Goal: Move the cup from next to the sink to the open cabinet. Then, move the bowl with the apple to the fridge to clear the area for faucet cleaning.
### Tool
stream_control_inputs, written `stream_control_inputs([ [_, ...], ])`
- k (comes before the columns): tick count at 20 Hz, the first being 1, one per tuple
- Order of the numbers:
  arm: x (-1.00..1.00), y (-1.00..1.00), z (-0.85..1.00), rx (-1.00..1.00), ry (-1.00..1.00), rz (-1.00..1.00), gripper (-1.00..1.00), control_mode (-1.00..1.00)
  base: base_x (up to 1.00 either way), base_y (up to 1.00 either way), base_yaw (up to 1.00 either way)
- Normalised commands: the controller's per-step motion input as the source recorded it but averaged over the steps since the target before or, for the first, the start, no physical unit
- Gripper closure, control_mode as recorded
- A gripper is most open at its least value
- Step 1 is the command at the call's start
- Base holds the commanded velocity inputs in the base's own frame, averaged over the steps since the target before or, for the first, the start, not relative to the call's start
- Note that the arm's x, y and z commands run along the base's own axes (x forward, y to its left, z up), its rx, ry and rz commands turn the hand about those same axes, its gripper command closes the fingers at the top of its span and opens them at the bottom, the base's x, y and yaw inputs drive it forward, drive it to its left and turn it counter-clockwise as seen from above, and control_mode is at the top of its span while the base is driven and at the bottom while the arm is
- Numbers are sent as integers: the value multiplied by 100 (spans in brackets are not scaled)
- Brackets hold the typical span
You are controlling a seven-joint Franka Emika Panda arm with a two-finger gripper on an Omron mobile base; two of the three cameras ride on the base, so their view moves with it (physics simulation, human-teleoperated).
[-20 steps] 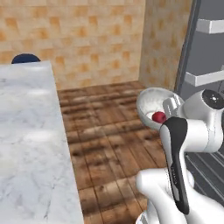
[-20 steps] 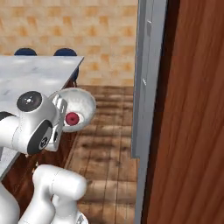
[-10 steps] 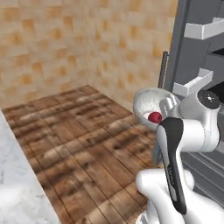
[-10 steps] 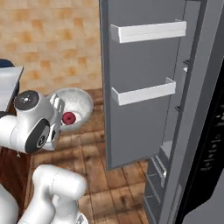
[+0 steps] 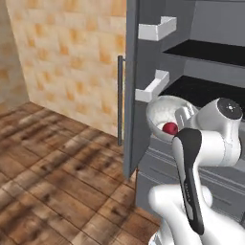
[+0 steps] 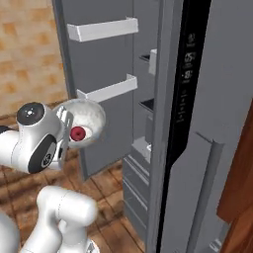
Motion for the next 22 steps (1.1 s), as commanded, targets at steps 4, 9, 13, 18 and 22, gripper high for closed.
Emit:
stream_control_inputs([
  [4, 0, 0, 0, 0, 0, 0, 100, 100, 13, 28, -67],
  [9, 0, 0, 0, 0, 0, 0, 100, 100, 33, 41, -66],
  [13, 0, 0, 0, 0, 0, 0, 100, 100, 47, 44, -59],
  [18, 0, 0, 0, 0, 0, 0, 100, 100, 71, 46, -43],
  [22, 0, 0, 0, 0, 0, 0, 100, 100, 84, 13, -23],
])
